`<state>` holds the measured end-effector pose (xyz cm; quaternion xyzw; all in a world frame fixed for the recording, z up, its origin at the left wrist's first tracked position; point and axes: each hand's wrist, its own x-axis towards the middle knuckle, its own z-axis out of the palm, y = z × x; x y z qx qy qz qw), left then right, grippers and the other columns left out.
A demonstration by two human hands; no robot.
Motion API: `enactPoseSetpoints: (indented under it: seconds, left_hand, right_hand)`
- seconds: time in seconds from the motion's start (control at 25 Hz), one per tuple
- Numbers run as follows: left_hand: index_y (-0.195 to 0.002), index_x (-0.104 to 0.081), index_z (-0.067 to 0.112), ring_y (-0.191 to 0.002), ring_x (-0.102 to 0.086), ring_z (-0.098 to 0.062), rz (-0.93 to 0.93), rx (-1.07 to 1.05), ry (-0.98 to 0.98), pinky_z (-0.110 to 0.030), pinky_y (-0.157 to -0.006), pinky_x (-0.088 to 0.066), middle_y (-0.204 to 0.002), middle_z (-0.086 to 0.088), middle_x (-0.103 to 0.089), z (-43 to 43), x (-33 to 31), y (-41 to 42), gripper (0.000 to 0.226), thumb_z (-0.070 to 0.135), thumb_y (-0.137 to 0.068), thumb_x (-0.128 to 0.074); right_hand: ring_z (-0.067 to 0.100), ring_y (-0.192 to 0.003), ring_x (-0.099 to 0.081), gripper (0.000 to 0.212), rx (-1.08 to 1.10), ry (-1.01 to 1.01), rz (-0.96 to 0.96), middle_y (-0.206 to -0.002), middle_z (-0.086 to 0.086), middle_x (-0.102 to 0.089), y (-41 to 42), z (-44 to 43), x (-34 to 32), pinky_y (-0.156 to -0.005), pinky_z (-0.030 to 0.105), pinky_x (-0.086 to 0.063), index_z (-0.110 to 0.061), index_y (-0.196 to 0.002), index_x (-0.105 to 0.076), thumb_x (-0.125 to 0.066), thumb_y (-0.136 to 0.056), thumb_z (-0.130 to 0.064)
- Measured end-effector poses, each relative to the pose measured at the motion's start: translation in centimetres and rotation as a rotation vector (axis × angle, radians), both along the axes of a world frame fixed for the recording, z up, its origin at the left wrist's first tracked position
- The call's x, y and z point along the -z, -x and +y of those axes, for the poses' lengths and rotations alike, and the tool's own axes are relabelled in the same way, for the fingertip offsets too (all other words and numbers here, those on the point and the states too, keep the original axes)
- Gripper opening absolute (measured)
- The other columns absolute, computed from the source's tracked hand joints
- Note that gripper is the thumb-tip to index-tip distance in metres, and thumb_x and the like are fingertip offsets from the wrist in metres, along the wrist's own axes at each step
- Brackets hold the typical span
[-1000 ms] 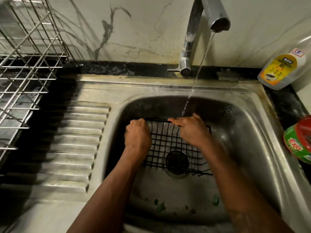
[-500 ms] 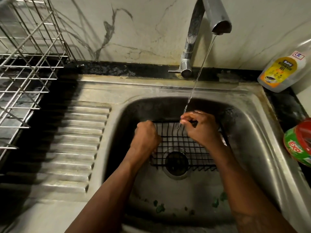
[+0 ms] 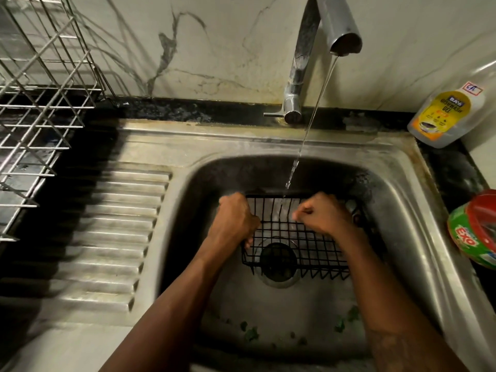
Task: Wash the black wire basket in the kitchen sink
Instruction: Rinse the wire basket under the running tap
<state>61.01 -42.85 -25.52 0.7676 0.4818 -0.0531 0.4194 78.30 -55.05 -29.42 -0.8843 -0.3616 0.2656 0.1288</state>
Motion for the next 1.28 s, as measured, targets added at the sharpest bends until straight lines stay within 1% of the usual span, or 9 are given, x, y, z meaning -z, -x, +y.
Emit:
enactPoseSetpoints:
  seconds: [0.12,0.2,0.36,0.48,0.68,0.76,0.88,1.04,1.28]
  left_hand:
    - [-0.085,-0.065,-0.006,-0.052,-0.073,-0.021,0.008,0.043,0.036,-0.038,-0.056,-0.064,-0.058,-0.014,-0.071,0.2,0.2,0.1,0.007,-0.002,-0.086,-0.059]
    - [-0.083,-0.065,-0.004,-0.054,-0.073,-0.019,0.016,0.044,0.007,-0.039,-0.056,-0.064,-0.064,-0.014,-0.073,0.0,-0.1,0.0,0.006,0.001,-0.087,-0.062]
    - [-0.073,-0.060,0.003,-0.038,-0.062,-0.004,0.070,0.079,-0.074,-0.018,-0.038,-0.049,-0.052,-0.004,-0.064,-0.3,-0.6,0.0,0.018,0.006,-0.090,-0.063]
    - [-0.067,-0.065,0.005,-0.047,-0.068,-0.019,0.092,0.035,-0.244,-0.028,-0.044,-0.057,-0.053,-0.006,-0.064,0.6,-0.5,1.0,0.017,0.004,-0.083,-0.065]
    - [-0.058,-0.049,0.014,-0.048,-0.056,-0.015,0.061,0.041,-0.480,-0.027,-0.041,-0.049,-0.058,-0.002,-0.056,0.5,-0.7,2.5,0.036,-0.003,-0.089,-0.053]
    - [-0.057,-0.043,0.015,-0.049,-0.051,-0.014,0.071,0.044,-0.502,-0.027,-0.043,-0.044,-0.061,-0.002,-0.052,0.3,-0.9,2.3,0.038,-0.002,-0.090,-0.051]
    - [-0.067,-0.051,0.010,-0.064,-0.060,-0.023,0.137,0.070,-0.522,-0.036,-0.058,-0.056,-0.076,-0.006,-0.059,0.5,-1.0,2.2,0.025,0.004,-0.092,-0.049]
    - [-0.085,-0.065,0.007,-0.065,-0.060,-0.025,0.179,0.013,-0.586,-0.037,-0.060,-0.057,-0.079,-0.007,-0.060,1.0,-0.9,3.1,0.020,0.006,-0.096,-0.048]
    - [-0.070,-0.058,0.012,-0.059,-0.061,-0.021,0.158,-0.015,-0.566,-0.034,-0.054,-0.058,-0.071,-0.004,-0.059,0.6,-0.3,2.7,0.027,0.004,-0.096,-0.052]
  right_hand:
    - [0.011,-0.065,-0.067,0.021,0.106,0.002,-0.107,-0.064,-0.004,-0.070,-2.1,-1.9,-0.2,-0.069,0.030,-0.058,-0.021,-0.071,-0.075,-0.079,-0.083,-0.037]
    - [0.010,-0.065,-0.064,0.023,-0.032,0.054,-0.109,-0.068,-0.004,-0.068,-0.1,-0.1,-0.3,-0.064,0.026,-0.051,-0.022,-0.075,-0.072,-0.075,-0.086,-0.042]
    - [0.005,-0.069,-0.062,0.011,-0.263,-0.052,-0.059,-0.075,-0.011,-0.069,4.4,4.4,-0.3,-0.056,0.019,-0.041,-0.028,-0.084,-0.075,-0.074,-0.089,-0.038]
    - [-0.001,-0.076,-0.062,0.009,-0.135,-0.115,0.009,-0.079,-0.019,-0.070,2.7,3.2,-0.1,-0.062,0.018,-0.042,-0.033,-0.090,-0.077,-0.074,-0.088,-0.041]
    - [0.006,-0.064,-0.065,0.020,0.042,-0.130,-0.059,-0.065,-0.008,-0.069,0.1,0.8,0.2,-0.064,0.022,-0.053,-0.022,-0.074,-0.076,-0.079,-0.085,-0.038]
    - [0.004,-0.067,-0.063,0.016,-0.102,-0.070,-0.077,-0.075,-0.009,-0.070,1.8,1.9,-0.2,-0.061,0.022,-0.048,-0.027,-0.083,-0.075,-0.074,-0.088,-0.042]
    - [-0.004,-0.076,-0.062,0.008,-0.284,-0.130,0.033,-0.084,-0.018,-0.069,4.7,4.2,-0.5,-0.067,0.023,-0.048,-0.034,-0.094,-0.076,-0.071,-0.091,-0.040]
    - [-0.004,-0.077,-0.065,0.006,-0.143,-0.137,0.043,-0.083,-0.017,-0.074,3.5,3.8,0.0,-0.065,0.017,-0.048,-0.033,-0.089,-0.078,-0.075,-0.087,-0.038]
    - [-0.002,-0.066,-0.058,0.015,-0.078,-0.051,-0.095,-0.074,-0.013,-0.068,2.7,2.8,0.0,-0.055,0.015,-0.036,-0.026,-0.083,-0.077,-0.075,-0.088,-0.040]
